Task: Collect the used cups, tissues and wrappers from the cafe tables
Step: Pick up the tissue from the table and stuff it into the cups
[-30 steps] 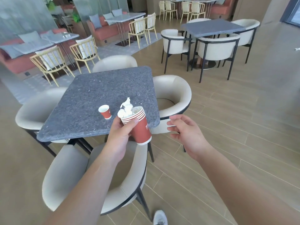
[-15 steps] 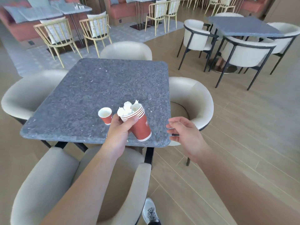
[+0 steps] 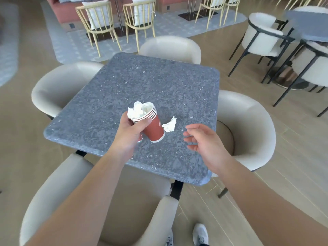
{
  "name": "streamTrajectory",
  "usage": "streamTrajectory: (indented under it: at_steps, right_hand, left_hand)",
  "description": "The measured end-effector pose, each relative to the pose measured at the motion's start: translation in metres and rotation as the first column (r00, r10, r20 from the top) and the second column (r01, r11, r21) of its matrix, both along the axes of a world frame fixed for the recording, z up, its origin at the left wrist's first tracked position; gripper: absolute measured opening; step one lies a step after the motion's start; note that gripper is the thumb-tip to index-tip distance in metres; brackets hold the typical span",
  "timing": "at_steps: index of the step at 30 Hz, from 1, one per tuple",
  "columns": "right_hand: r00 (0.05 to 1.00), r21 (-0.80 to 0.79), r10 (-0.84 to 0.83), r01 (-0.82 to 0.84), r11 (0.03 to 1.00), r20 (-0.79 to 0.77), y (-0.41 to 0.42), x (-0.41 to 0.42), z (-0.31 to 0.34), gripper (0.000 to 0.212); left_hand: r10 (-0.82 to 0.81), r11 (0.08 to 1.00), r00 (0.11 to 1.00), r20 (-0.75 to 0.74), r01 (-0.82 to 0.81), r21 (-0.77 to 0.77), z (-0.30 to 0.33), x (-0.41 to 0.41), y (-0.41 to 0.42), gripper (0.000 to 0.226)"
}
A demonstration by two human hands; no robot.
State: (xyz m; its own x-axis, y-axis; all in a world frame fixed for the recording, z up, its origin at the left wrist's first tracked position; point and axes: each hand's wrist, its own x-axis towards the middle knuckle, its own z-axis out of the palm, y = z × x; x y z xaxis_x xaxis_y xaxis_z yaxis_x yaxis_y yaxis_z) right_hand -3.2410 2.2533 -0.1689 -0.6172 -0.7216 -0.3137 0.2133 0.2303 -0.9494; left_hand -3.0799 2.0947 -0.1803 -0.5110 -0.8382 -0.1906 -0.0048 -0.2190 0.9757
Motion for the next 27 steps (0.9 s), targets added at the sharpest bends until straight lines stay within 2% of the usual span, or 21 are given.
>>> streamTrajectory:
  at_steps: [4,9,13,16,21,24,27]
  right_hand:
    - [0.997,0.014,0.074,-0.074,0.997,0.028,-0.027,-0.010,-0.019,0.012]
    - [0.980,0.029,0.180,-0.183,0.983,0.081,-0.060,-0.024,-0.039,0.015]
    - [0.961,0.046,0.261,-0.267,0.963,0.095,-0.087,-0.043,-0.049,0.012]
    - [0.950,0.054,0.287,-0.296,0.954,0.126,-0.102,-0.055,-0.057,0.009]
    - [0.938,0.088,0.319,-0.333,0.939,0.139,-0.117,-0.069,-0.080,0.010]
    - [0.937,0.121,0.313,-0.333,0.935,0.154,-0.120,-0.076,-0.095,0.019]
    - [0.938,0.151,0.311,-0.334,0.930,0.156,-0.122,-0.085,-0.111,0.023]
  left_hand:
    - [0.156,0.988,0.987,0.048,-0.156,-0.003,-0.013,0.009,-0.016,0.071]
    - [0.376,0.926,0.926,0.039,-0.374,-0.051,-0.017,0.008,-0.029,0.069]
    - [0.444,0.895,0.892,0.079,-0.438,-0.081,-0.022,-0.002,-0.044,0.068]
    - [0.482,0.876,0.868,0.116,-0.476,-0.075,-0.032,-0.008,-0.055,0.075]
    - [0.547,0.837,0.815,0.194,-0.536,-0.108,-0.061,-0.015,-0.070,0.065]
    - [0.586,0.809,0.761,0.279,-0.569,-0.147,-0.083,-0.018,-0.073,0.063]
    - [0.584,0.807,0.736,0.342,-0.573,-0.144,-0.104,-0.021,-0.073,0.070]
